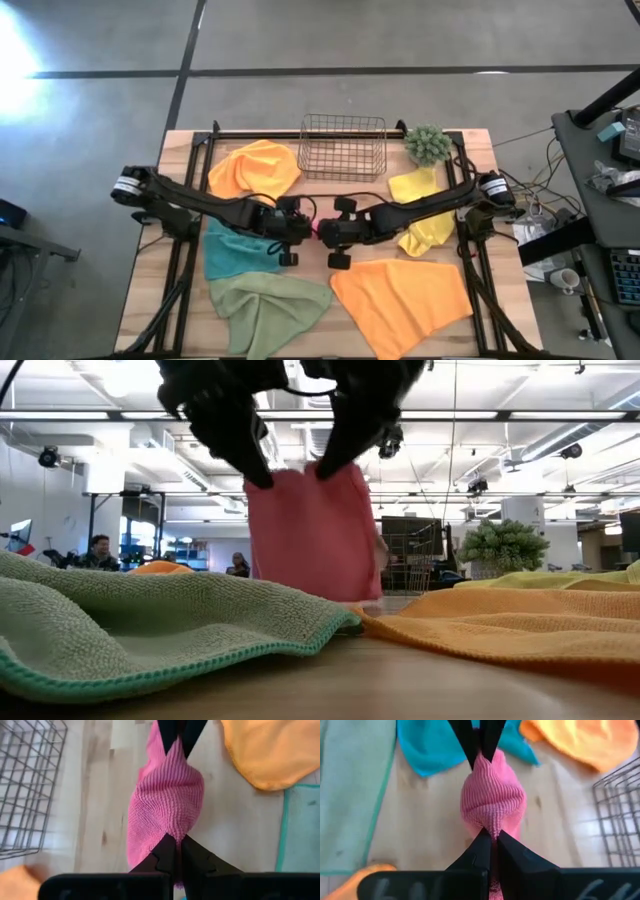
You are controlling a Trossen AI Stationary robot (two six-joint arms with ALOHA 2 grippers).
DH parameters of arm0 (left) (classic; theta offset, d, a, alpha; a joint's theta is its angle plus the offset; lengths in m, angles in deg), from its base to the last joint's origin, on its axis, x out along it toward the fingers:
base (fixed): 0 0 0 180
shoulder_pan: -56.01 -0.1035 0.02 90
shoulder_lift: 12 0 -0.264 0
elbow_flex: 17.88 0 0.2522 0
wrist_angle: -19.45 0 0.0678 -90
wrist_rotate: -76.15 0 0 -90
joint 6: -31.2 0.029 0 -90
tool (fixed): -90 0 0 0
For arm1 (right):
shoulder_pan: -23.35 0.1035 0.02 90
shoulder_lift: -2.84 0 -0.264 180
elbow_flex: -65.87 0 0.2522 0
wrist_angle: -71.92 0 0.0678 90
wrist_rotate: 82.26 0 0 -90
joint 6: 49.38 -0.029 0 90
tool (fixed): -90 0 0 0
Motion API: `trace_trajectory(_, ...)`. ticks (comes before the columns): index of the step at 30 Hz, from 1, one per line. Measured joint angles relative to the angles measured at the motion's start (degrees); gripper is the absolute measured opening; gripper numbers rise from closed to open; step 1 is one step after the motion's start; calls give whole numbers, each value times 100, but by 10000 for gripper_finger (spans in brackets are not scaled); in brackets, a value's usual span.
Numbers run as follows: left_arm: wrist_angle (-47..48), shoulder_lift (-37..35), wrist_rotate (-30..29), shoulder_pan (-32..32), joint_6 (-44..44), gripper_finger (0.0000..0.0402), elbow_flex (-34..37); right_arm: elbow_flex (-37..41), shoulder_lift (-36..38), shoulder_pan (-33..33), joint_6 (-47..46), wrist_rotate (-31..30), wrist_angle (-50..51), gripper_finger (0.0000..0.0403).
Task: Fold microfiber towels
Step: Put the folded pink microfiber cloth into the gold wire basket
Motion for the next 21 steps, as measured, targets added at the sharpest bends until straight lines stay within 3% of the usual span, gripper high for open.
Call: trace_trajectory(21,1151,-565,80,-764,889,0,-914,-1443,0,-436,141,-750,772,8)
